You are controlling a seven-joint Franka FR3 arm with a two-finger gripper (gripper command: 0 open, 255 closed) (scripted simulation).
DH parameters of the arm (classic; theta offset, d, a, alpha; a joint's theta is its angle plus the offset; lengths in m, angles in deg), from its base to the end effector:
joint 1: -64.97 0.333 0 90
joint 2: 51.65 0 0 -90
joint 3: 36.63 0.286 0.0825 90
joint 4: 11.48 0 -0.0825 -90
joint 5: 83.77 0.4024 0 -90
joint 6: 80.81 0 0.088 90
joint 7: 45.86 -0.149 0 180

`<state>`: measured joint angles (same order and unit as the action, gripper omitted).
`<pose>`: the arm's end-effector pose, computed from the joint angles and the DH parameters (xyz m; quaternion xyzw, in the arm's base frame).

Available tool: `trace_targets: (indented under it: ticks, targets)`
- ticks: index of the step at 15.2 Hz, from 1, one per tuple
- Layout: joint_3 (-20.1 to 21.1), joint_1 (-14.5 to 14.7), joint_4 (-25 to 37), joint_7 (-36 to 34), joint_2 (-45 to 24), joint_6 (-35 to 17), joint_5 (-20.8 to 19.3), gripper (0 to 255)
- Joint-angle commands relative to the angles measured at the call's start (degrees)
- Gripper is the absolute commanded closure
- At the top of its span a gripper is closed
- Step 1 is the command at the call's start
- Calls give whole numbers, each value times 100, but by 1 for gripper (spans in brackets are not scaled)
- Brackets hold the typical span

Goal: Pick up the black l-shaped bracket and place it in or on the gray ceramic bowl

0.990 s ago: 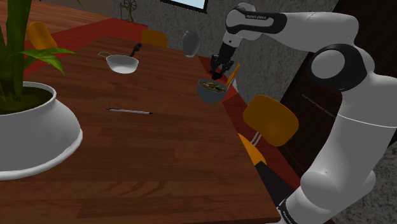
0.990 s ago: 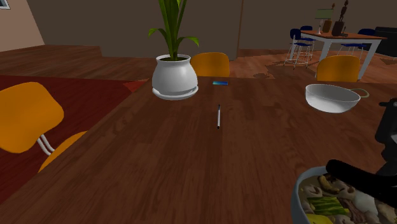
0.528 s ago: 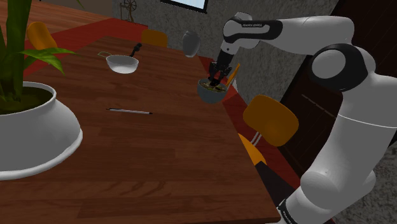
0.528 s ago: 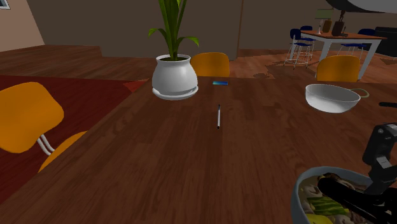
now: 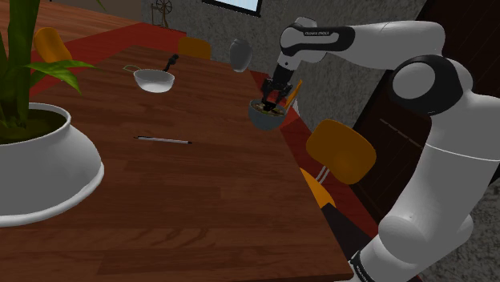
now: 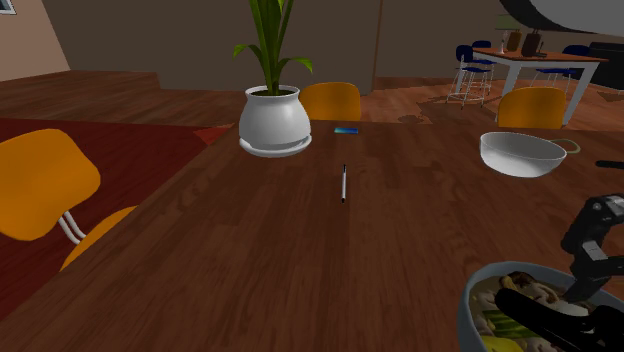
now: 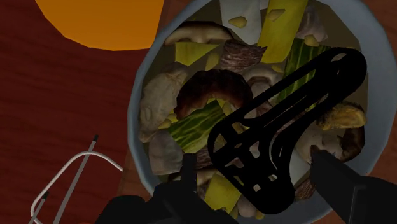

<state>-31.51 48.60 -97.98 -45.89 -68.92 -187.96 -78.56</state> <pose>0.6590 -0.1255 0.4239 -0.9916 0.1125 -0.0354 0.0538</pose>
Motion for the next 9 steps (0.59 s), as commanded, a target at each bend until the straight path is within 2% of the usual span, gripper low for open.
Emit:
trace_targets:
  ticks: [1,5,9]
  targets:
    - [0,0,0,0,0,-1,0,0]
    - [0,0,0,0,0,-1,0,0]
    - [-16,-36,686,-14,27,715,-5,0]
